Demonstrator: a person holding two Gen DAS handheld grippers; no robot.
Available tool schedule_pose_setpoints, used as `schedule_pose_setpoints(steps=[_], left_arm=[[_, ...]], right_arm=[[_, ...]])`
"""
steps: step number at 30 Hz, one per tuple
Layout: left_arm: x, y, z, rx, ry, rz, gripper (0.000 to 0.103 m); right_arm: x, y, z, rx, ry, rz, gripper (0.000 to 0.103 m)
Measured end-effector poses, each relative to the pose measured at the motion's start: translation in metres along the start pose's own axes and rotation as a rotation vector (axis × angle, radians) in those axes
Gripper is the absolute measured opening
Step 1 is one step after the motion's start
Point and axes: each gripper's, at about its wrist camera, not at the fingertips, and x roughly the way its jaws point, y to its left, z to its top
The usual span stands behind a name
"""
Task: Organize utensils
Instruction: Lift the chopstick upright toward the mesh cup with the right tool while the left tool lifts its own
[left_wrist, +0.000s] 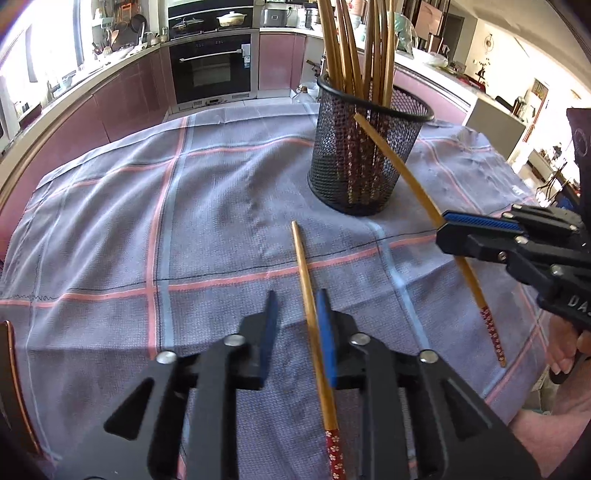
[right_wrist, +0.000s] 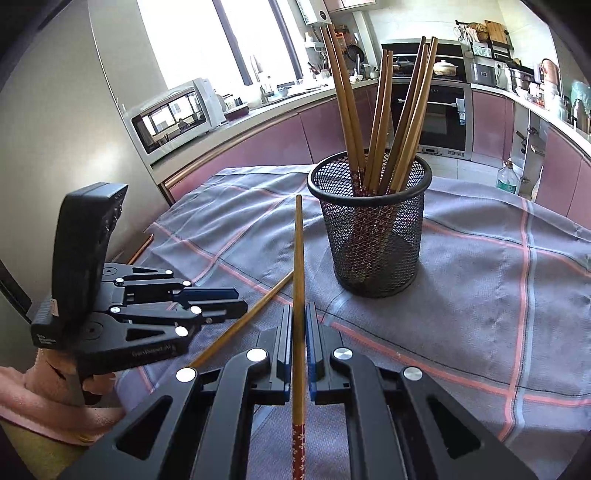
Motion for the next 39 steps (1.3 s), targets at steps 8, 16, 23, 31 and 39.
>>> schedule_pose_setpoints(steps=[8,16,23,31,39], left_arm=[[0.011,-0.008,0.0,0.038,0.012,0.024,0.017],[0.011,-0.01,0.001,0.016,0.003,0.046,0.007],[-0.002,-0.006,0.004,-0.008,-0.026,0.016,0.007],[-0.028,-0.002,0.01,-0.038,-0.087,-0.057,0.007],[-0.058,0.009,0.019,-0.078,-0.164,-0.137,0.007]], right_arm=[[0.0,0.003,-0.001,-0.007,-0.001,0.0,0.006],[-0.007,0.001,-0.001,-0.004,-0.019,-0.008,0.006],[-0.015,-0.002,0.0,0.003,-0.044,-0.004,0.006],[-0.03,-0.007,0.006,0.008,-0.088,0.005,0.006],[-0.041,-0.013,0.015,0.028,-0.14,0.007,0.006]])
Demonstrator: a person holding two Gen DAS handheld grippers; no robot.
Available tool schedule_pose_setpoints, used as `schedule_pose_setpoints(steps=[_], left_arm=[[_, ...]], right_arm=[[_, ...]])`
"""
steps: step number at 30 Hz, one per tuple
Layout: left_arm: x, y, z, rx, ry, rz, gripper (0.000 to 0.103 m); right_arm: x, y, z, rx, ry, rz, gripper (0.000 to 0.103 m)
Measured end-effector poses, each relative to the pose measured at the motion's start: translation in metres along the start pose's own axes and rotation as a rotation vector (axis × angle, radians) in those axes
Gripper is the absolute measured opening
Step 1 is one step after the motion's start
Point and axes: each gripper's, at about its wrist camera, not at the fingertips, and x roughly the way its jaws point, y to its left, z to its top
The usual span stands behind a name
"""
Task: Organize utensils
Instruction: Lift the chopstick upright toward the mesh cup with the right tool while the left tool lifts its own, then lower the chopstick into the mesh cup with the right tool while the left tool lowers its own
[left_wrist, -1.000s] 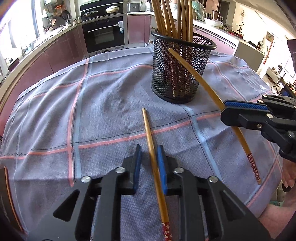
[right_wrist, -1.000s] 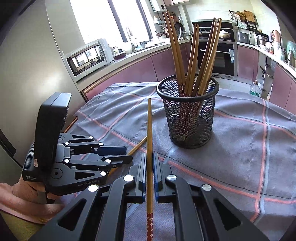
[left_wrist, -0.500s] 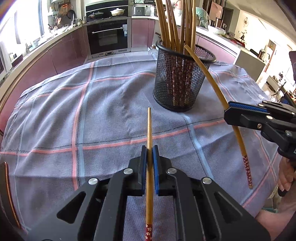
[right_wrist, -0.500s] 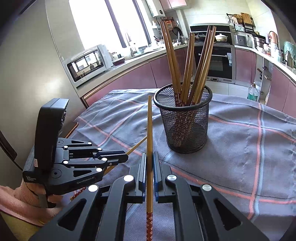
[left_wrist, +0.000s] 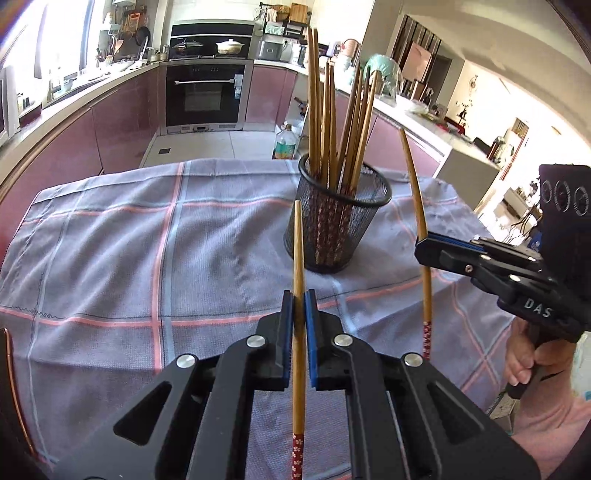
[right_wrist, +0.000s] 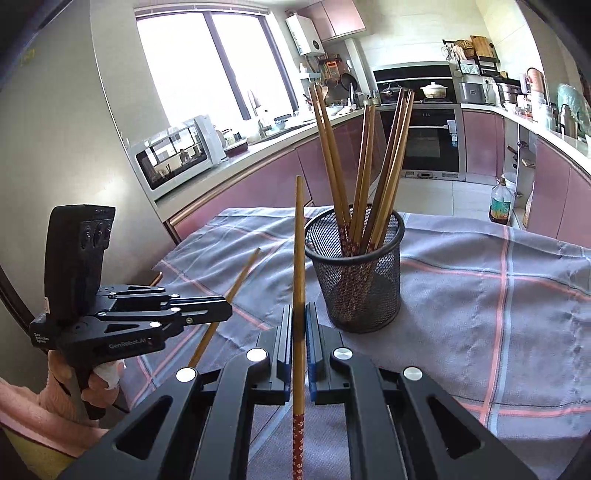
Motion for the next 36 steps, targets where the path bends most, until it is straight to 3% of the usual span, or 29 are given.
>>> schedule_pose_setpoints(steps=[13,36], left_arm=[[-0.034,0.001,0.021,-0.027,-0.096,-0.081,0.007],[-0.062,-0.003,0.064,-0.026,-0.224,-0.113,0.007]], right_arm=[[-0.013,-0.002,0.021,-0.003,-0.081,-0.001,0.006],[-0.033,-0.004,0.049,-0.021,-0.177,-0.011,0.006]])
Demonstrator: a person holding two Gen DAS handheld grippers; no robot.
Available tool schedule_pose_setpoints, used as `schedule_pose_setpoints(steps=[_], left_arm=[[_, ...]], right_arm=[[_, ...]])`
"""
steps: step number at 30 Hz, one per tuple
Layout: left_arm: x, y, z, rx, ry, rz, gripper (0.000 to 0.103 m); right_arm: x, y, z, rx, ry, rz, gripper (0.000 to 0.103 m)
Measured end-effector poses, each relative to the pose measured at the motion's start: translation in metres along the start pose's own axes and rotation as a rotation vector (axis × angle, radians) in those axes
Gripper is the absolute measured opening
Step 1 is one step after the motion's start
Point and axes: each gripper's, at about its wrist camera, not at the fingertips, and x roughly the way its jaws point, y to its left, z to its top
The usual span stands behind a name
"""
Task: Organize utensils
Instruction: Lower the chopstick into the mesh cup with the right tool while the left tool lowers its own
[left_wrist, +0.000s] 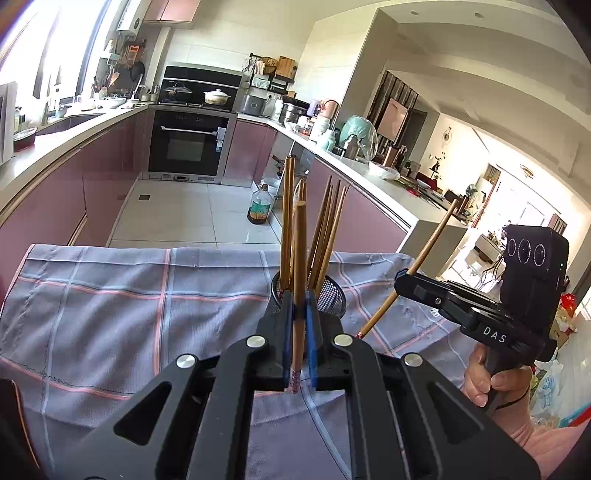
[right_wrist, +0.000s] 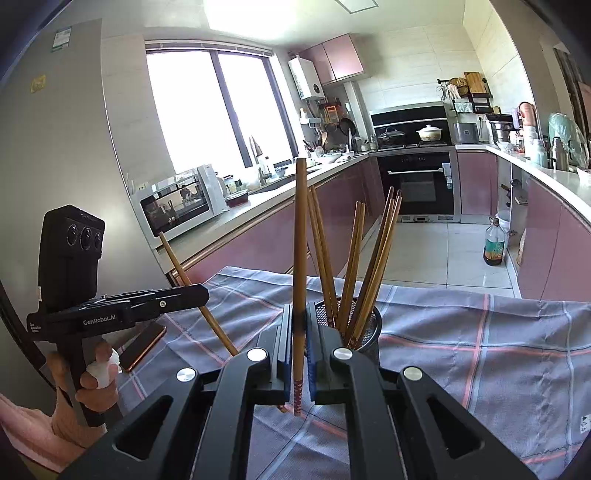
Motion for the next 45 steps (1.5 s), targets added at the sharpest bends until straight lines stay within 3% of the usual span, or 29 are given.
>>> schedule_pose_setpoints(steps=[33,45], left_arm=[[-0.03,-0.027,0.067,0.061,-0.162,-0.022,0.007],[-0.014,-0.031,0.074,0.065,-0.15,-0.002,0.007]], right_arm=[[-0.014,-0.008,0.047,-0.009,-0.126,0.004,0.006],[-0.002,-0.015,0.052,0.018,-0.137,-0.013,0.006]])
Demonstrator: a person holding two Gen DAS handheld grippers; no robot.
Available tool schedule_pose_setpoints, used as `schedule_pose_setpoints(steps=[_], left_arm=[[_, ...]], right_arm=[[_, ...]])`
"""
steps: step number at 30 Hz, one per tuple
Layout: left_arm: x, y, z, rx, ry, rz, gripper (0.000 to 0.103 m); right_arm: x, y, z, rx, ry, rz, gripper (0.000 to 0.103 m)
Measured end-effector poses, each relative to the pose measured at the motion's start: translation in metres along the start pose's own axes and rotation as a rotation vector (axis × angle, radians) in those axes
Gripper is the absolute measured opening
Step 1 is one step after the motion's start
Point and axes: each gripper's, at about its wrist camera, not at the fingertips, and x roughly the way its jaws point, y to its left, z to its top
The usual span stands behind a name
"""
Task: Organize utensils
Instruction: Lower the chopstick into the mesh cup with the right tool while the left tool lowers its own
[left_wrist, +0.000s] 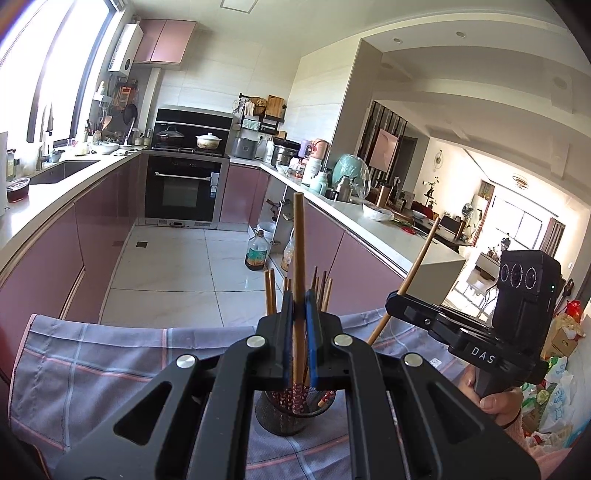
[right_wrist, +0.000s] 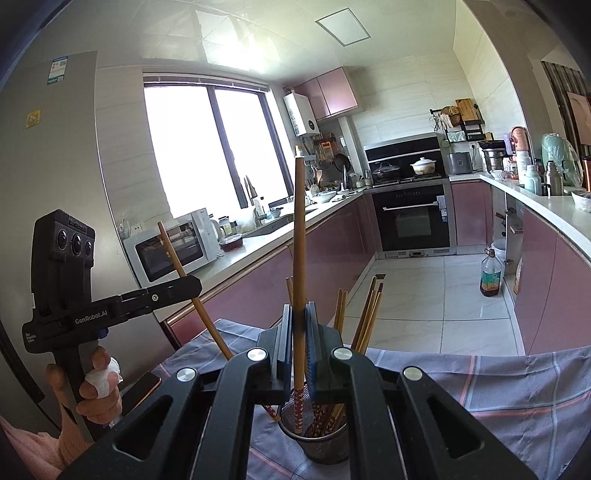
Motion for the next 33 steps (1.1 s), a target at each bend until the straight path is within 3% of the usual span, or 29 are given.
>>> schedule_pose_setpoints(steps=[16,33], left_arm=[[0.029,0.009,-0.009,-0.009,0.075,0.026,0.007],[0.04,-0.007,-0.011,0.016,0.128,0.062,0.007]], right_arm=[[0.02,-0.004,-0.011,0.02,0.047,-0.021,0.006],[0.033,-0.008,-0.02,0.026,0.089,-0.048,0.006]])
